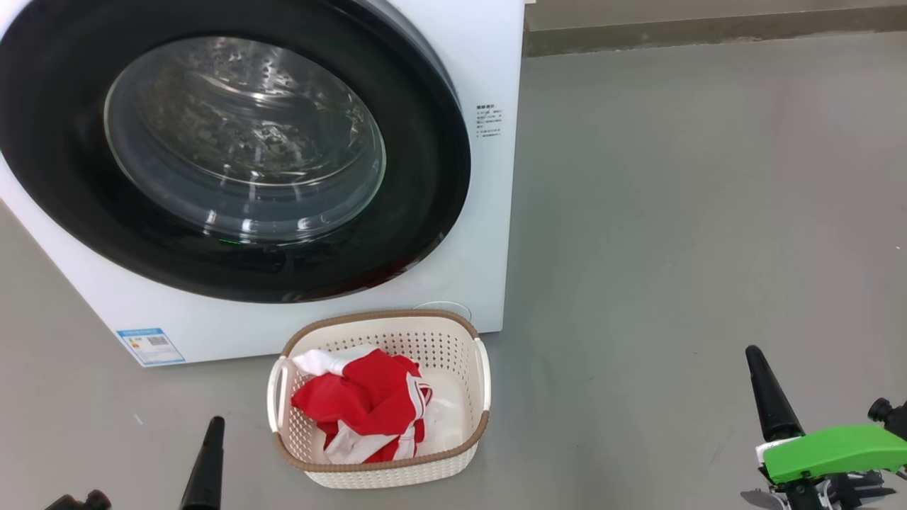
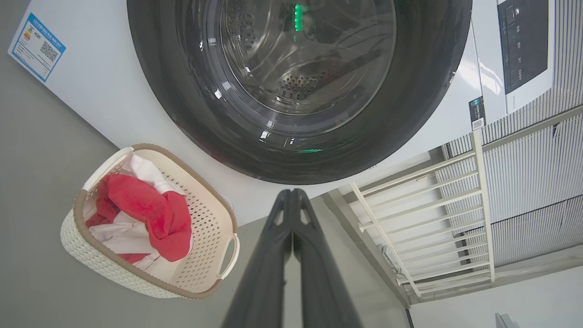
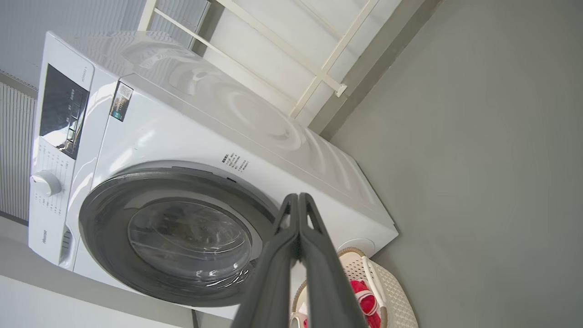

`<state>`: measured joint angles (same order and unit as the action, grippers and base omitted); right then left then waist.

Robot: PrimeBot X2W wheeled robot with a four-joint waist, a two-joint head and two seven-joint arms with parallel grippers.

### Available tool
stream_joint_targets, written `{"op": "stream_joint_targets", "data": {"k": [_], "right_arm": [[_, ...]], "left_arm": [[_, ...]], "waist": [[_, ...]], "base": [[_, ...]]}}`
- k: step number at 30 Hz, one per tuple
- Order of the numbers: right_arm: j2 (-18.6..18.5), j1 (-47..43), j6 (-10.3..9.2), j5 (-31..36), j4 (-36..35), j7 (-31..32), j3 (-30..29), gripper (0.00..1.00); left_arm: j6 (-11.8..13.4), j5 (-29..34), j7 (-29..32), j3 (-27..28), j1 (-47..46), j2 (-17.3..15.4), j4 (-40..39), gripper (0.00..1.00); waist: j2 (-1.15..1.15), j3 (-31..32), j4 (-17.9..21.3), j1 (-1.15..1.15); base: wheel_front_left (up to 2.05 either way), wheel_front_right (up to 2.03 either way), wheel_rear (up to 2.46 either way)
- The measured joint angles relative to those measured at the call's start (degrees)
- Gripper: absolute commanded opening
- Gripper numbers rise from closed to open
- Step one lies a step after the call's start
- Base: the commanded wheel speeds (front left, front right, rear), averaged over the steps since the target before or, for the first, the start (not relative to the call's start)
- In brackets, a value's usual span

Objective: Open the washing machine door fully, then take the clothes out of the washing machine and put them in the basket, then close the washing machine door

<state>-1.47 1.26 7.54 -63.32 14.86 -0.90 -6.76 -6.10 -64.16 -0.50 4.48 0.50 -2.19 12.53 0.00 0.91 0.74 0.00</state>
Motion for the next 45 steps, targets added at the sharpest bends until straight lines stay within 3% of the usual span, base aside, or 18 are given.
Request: {"op": "stream_joint_targets", "data": {"k": [45], "right_arm": [[-0.56,2.47,-0.01,-28.62,0.55,7.04,-0.71,0.0]], "left_arm": [[-0.98,-27.53,6.56,0.15,-4.43,0.01,2.64,0.0]], "waist": [[0.0,-1.09,-0.74,0.0]], "base": [[0.0,0.0,0.0]]}}
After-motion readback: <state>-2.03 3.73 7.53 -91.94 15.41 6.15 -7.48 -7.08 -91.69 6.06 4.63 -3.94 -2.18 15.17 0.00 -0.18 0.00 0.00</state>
